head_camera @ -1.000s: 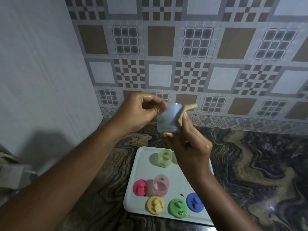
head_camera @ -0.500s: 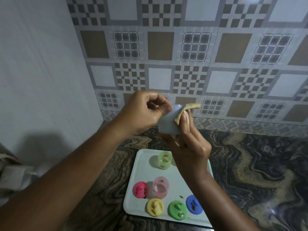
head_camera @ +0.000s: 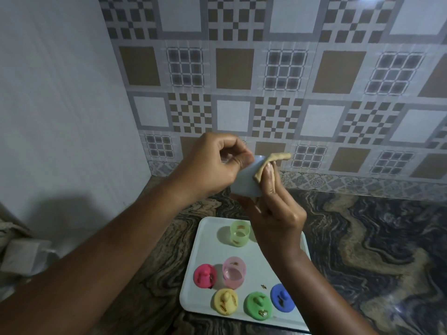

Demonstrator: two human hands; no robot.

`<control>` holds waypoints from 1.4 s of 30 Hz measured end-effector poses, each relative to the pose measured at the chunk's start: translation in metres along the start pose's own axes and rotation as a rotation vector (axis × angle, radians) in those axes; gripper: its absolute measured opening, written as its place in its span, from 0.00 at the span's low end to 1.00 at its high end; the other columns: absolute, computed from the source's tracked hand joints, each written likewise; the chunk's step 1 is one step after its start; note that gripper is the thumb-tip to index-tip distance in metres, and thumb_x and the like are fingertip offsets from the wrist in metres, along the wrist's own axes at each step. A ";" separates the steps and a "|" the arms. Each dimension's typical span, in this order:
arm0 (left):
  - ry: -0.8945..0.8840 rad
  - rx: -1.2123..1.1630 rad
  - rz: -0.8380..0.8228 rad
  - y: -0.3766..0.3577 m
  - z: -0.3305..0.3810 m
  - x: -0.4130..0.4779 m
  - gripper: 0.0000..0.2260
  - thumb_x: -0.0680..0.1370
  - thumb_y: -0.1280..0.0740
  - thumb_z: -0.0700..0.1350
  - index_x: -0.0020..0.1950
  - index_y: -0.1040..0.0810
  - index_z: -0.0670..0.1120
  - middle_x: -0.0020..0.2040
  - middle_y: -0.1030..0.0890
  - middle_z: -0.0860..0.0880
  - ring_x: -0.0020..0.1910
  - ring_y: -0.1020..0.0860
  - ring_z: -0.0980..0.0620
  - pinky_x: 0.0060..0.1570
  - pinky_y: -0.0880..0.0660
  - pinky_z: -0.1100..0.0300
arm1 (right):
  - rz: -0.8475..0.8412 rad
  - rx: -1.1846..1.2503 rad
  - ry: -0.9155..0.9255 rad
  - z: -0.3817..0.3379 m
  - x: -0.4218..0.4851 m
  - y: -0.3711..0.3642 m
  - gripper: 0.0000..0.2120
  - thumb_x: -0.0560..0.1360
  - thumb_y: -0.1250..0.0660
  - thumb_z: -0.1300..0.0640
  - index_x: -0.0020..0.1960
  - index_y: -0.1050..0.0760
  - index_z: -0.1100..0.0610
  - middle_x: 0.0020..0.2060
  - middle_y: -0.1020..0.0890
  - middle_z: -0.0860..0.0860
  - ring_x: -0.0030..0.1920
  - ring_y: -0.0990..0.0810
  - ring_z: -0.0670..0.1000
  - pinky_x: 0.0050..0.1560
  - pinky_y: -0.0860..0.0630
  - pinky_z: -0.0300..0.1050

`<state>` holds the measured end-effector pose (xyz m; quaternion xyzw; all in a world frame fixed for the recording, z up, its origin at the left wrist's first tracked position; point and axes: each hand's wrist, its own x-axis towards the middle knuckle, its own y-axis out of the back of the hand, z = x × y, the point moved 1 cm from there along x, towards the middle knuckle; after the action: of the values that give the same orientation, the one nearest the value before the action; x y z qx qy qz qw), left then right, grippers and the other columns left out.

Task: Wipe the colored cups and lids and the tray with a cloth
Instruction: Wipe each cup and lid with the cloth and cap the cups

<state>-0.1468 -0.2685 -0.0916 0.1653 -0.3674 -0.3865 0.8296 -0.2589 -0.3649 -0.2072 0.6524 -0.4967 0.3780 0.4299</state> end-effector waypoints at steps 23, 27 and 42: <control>0.188 -0.236 0.048 0.002 -0.017 0.002 0.04 0.76 0.28 0.41 0.47 0.17 0.51 0.46 0.15 0.52 0.49 0.17 0.53 0.50 0.18 0.46 | 0.018 0.298 -0.232 0.005 0.005 0.002 0.35 0.75 0.28 0.41 0.71 0.31 0.65 0.58 0.17 0.64 0.53 0.14 0.54 0.53 0.16 0.55; 0.032 0.019 0.012 0.005 -0.004 0.003 0.02 0.75 0.27 0.45 0.46 0.18 0.50 0.42 0.17 0.55 0.44 0.19 0.56 0.48 0.19 0.56 | -0.019 0.090 -0.037 0.007 0.002 0.000 0.27 0.73 0.22 0.54 0.64 0.22 0.71 0.61 0.20 0.69 0.62 0.18 0.62 0.60 0.18 0.52; 0.091 -0.111 -0.001 0.007 -0.009 0.004 0.04 0.75 0.28 0.41 0.46 0.19 0.51 0.44 0.16 0.53 0.47 0.17 0.54 0.49 0.18 0.54 | 0.035 0.127 -0.039 0.007 0.007 -0.001 0.33 0.73 0.23 0.50 0.70 0.28 0.67 0.56 0.17 0.68 0.52 0.15 0.55 0.50 0.16 0.55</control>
<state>-0.1343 -0.2668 -0.0921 0.1369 -0.3073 -0.3988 0.8531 -0.2558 -0.3739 -0.2036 0.6768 -0.4911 0.4035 0.3714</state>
